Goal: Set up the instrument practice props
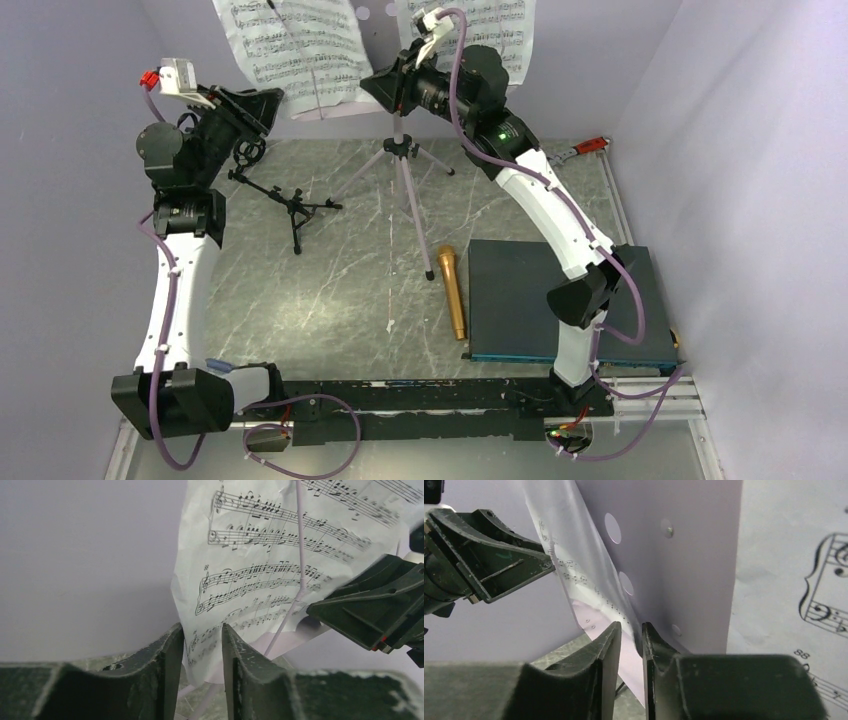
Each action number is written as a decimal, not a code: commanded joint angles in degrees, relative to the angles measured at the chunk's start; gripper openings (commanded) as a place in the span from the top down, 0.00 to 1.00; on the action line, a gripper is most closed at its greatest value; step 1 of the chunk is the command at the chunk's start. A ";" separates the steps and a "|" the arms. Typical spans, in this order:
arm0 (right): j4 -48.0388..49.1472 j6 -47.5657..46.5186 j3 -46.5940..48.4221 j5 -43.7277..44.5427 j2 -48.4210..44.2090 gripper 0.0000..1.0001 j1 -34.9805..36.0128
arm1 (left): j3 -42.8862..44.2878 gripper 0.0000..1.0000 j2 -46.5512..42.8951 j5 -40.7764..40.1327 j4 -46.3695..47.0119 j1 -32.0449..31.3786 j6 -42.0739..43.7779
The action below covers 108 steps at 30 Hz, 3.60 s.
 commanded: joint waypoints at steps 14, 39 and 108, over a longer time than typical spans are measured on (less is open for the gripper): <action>5.56 1.42 -10.51 -2.92 -13.04 0.34 -0.34 | -7.70 0.07 -10.40 -3.43 -5.65 0.11 4.21; 3.23 7.98 -69.38 -2.25 -48.84 0.04 -0.37 | -48.88 0.06 -26.94 -4.87 -19.05 0.12 -13.44; 3.69 5.07 -88.78 4.47 -42.11 0.02 -0.44 | 9.15 0.41 61.51 -8.52 -2.56 14.33 -37.98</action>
